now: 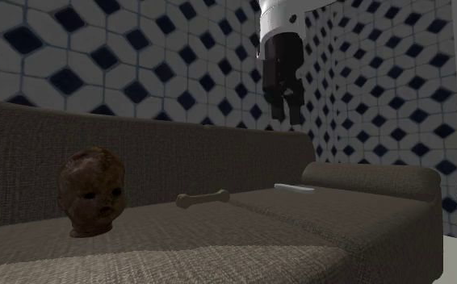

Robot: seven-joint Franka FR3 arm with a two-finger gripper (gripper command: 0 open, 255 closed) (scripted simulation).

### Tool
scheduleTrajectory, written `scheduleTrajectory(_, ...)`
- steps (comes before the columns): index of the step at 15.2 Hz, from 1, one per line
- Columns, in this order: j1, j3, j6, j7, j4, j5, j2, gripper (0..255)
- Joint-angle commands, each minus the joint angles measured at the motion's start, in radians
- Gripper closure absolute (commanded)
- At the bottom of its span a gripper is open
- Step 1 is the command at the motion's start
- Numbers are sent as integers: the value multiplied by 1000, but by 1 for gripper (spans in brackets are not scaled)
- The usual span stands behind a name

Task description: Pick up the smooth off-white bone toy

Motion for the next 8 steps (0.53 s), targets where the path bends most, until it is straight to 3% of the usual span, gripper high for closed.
scheduleTrajectory(1, 0, 0, 0, 0, 0, 0, 0, 0)
scheduleTrajectory(8, 40, -154, 175, -332, -27, -106, 126, 0)
